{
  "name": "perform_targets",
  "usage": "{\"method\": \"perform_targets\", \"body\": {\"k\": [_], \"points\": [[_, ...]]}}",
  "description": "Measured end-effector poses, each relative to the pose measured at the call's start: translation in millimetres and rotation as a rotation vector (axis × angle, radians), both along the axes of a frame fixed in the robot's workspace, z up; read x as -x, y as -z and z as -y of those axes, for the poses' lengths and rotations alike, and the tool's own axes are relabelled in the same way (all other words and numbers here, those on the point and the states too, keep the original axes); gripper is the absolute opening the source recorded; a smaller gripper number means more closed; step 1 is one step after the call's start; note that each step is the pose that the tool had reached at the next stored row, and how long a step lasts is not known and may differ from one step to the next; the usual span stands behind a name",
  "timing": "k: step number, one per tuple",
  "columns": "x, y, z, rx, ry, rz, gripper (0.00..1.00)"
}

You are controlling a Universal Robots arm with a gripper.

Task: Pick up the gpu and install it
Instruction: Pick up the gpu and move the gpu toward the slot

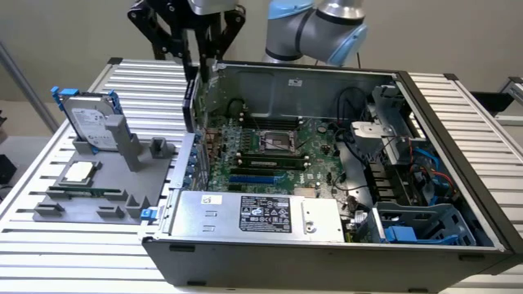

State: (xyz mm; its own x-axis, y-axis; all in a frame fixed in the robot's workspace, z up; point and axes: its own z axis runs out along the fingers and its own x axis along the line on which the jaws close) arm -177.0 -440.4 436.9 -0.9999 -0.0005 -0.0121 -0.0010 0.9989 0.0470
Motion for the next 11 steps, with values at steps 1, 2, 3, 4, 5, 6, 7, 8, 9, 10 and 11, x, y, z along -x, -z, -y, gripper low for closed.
{"method": "perform_targets", "body": {"k": [1, 2, 3, 4, 5, 6, 7, 8, 9, 10, 11], "points": [[-4.6, 0.0, 0.0, 0.0000, 0.000, -0.0001, 0.00], [-9.0, 0.0, 0.0, 0.0001, 0.000, -0.0001, 0.00], [-13.7, 0.3, 0.0, 0.0000, 0.000, -0.0001, 0.00], [-18.4, 0.6, 0.0, 0.0002, 0.000, -0.0001, 0.00], [-22.6, 1.1, 0.0, 0.0003, 0.000, -0.0001, 0.00], [-27.3, 2.1, 0.0, 0.0007, 0.000, 0.0000, 0.00], [-31.7, 3.3, 0.0, 0.0017, 0.000, -0.0001, 0.00], [-36.4, 4.4, 0.0, 0.0027, 0.000, -0.0001, 0.00], [-41.2, 5.7, 0.0, 0.0038, 0.000, -0.0001, 0.00], [-45.7, 6.9, 0.0, 0.0047, 0.000, -0.0001, 0.00], [-50.1, 8.2, 0.0, 0.0056, 0.000, -0.0001, 0.00]]}}
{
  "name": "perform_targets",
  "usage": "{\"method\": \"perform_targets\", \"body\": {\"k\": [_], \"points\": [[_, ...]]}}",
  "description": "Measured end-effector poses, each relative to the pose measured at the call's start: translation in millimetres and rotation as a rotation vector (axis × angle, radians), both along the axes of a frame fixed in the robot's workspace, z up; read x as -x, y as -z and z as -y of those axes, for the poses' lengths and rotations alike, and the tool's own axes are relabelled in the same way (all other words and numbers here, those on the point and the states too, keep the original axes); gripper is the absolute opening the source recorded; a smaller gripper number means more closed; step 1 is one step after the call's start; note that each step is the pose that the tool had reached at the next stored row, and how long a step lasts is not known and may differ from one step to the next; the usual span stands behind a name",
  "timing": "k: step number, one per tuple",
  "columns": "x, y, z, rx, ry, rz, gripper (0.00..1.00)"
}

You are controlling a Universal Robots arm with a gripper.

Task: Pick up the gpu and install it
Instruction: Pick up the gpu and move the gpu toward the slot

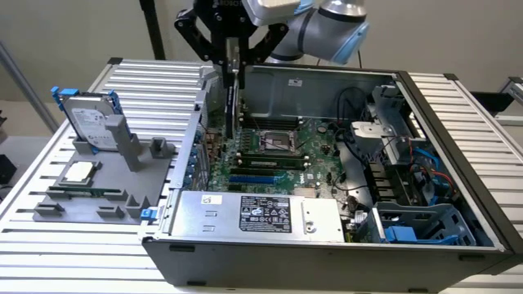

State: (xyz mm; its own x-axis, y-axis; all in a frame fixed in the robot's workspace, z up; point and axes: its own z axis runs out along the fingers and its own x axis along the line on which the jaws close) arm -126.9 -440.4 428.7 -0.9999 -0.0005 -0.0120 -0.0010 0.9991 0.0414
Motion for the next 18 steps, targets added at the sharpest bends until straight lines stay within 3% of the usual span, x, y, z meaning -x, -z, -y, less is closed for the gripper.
{"method": "perform_targets", "body": {"k": [8, 13, 18], "points": [[-36.4, 11.7, -0.1, 0.0060, 0.000, 0.0000, 0.00], [-58.7, 20.9, -1.6, 0.0067, 0.000, 0.0000, 0.00], [-66.5, 28.2, -3.0, 0.0073, 0.000, -0.0001, 0.00]]}}
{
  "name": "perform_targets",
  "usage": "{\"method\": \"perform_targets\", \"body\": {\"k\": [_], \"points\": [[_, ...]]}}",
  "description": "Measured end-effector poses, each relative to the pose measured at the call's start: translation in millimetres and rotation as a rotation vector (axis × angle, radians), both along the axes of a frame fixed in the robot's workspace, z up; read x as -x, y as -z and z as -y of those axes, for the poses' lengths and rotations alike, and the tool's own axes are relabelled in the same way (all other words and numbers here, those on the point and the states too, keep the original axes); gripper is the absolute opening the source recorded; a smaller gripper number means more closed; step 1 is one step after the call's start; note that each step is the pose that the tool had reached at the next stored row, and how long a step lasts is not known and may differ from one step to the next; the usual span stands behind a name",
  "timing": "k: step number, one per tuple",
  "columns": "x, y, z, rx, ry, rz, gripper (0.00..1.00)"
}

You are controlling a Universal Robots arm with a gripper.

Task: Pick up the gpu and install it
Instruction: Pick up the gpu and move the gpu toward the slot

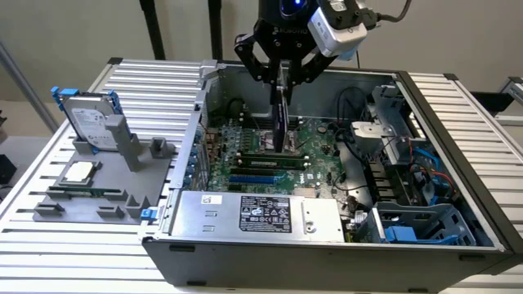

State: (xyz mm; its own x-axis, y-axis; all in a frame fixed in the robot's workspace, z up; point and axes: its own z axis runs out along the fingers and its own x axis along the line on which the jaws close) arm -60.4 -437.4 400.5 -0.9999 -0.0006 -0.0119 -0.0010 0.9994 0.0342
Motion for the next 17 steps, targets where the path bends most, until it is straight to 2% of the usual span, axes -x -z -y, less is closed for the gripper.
{"method": "perform_targets", "body": {"k": [17], "points": [[-2.7, 0.0, -0.1, 0.0001, -0.006, -0.0005, 0.00]]}}
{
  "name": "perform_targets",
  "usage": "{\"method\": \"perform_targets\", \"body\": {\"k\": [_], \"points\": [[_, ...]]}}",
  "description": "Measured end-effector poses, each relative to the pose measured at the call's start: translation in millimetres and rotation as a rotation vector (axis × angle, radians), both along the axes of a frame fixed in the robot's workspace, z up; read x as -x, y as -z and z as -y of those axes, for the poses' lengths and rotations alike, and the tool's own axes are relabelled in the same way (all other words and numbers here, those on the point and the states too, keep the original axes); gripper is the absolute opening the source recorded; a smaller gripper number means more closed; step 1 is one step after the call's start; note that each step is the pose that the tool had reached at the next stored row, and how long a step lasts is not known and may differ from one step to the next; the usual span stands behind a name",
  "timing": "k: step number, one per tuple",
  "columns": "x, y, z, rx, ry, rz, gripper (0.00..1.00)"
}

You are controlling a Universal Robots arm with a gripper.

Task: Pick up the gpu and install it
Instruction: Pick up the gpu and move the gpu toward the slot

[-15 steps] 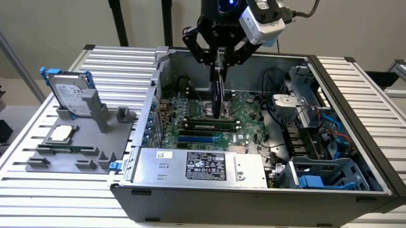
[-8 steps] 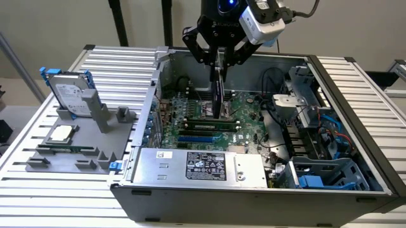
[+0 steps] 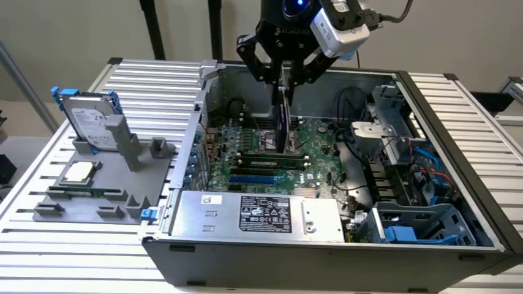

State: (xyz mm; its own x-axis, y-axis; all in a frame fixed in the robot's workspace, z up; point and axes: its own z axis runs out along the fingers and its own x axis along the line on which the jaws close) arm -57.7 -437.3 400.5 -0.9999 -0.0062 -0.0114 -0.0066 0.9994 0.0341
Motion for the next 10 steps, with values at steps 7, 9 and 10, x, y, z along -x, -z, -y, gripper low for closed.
{"method": "perform_targets", "body": {"k": [7, 9, 10], "points": [[-0.3, 1.2, 0.0, 0.0000, -0.124, 0.0007, 0.00], [-0.3, 1.5, 0.0, 0.0001, -0.160, 0.0010, 0.00], [-0.3, 1.8, 0.0, 0.0001, -0.179, 0.0013, 0.00]]}}
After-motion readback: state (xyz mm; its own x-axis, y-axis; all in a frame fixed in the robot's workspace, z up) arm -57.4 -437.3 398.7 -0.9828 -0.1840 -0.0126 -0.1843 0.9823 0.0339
